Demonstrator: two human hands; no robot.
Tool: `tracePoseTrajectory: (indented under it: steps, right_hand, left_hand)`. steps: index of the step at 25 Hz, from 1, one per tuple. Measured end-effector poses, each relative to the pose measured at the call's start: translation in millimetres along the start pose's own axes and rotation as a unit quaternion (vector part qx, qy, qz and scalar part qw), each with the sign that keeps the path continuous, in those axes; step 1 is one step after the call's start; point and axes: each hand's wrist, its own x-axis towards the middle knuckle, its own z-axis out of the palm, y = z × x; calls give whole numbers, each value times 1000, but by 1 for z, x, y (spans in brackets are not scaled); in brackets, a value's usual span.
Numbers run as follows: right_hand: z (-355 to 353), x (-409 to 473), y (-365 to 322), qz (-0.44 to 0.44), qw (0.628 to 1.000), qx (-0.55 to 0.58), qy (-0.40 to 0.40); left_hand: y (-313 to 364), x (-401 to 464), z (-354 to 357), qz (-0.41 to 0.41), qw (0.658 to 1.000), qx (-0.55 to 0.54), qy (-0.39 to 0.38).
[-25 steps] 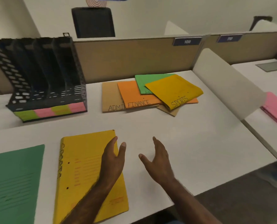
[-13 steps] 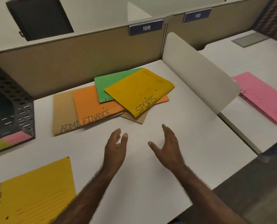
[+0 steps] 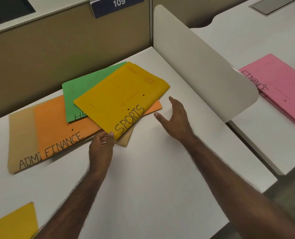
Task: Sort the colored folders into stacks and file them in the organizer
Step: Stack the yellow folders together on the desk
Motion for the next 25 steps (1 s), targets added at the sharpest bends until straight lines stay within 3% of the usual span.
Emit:
tracePoseTrajectory:
  steps: [7,13,19,25]
  right_hand:
    - [-15,102,5,-27,1000,3,-1]
    - [-16,137,9,10,998,57,2]
    - [-24,118,23,71,980,184,-1]
    - [-30,43,42,196,925,322,-33]
  left_hand:
    - [-8,9,-6,-37,998,-47,-23]
    - [-10,10,-6,-32,996,-78,-22]
    - [-6,6,-18,-42,990,-134,-10]
    - [5,-15,-38,-16,982,-189,-17]
